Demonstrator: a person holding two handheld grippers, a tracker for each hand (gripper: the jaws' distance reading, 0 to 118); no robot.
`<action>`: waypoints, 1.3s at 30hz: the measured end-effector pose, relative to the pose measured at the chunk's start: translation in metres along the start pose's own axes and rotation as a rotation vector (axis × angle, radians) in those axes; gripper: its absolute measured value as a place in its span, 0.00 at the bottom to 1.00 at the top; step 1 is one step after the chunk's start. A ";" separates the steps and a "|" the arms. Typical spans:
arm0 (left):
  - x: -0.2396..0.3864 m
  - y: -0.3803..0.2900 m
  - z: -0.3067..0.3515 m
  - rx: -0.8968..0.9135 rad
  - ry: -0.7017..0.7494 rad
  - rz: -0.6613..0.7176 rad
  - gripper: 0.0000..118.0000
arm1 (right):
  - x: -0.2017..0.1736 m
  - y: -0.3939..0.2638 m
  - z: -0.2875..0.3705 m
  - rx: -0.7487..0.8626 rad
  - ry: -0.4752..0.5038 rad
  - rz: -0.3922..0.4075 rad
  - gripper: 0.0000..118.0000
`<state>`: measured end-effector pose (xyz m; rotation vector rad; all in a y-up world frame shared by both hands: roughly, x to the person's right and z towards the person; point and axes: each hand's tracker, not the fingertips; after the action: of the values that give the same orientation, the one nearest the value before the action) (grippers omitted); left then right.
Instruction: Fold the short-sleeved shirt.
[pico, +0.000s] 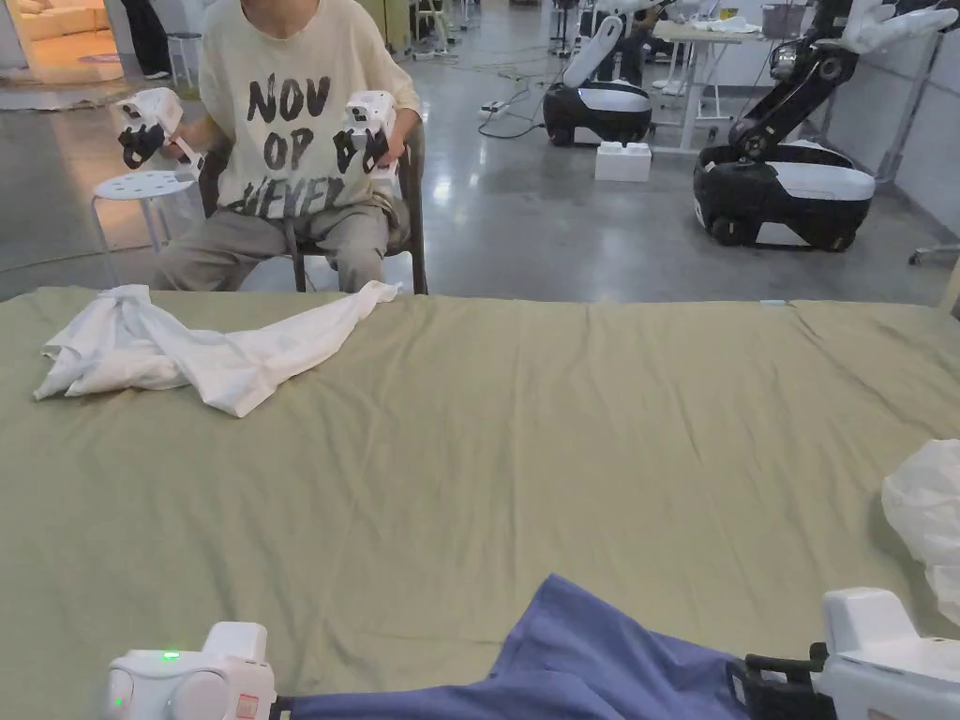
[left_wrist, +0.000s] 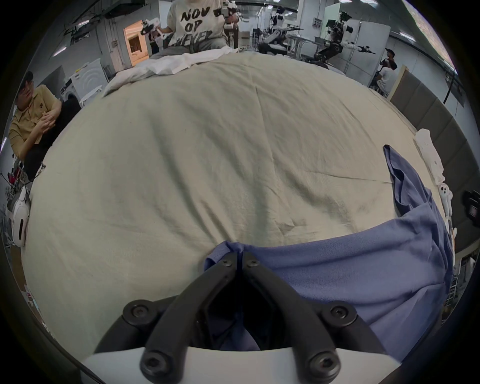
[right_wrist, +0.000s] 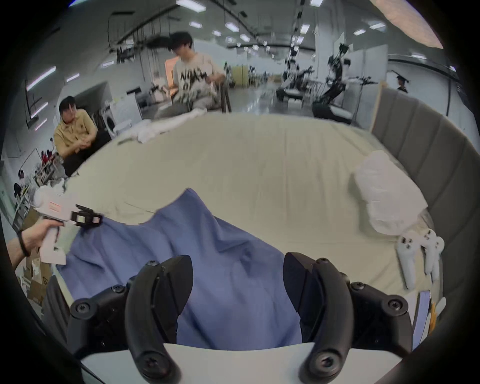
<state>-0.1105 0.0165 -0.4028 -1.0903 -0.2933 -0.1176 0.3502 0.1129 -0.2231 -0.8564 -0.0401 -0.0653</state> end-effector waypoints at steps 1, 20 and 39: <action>-0.003 0.001 -0.001 -0.009 -0.007 0.013 0.00 | 0.004 0.008 -0.020 -0.049 0.004 0.012 0.64; 0.000 0.007 0.005 -0.034 -0.011 0.034 0.00 | 0.035 -0.001 -0.103 -0.303 -0.029 -0.085 0.02; -0.027 0.007 0.343 0.780 -0.199 -0.016 0.00 | 0.032 0.042 0.239 0.503 -0.092 -0.147 0.01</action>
<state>-0.1951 0.3224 -0.2694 -0.3227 -0.4765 0.0910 0.3828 0.3199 -0.0963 -0.3524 -0.1980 -0.1465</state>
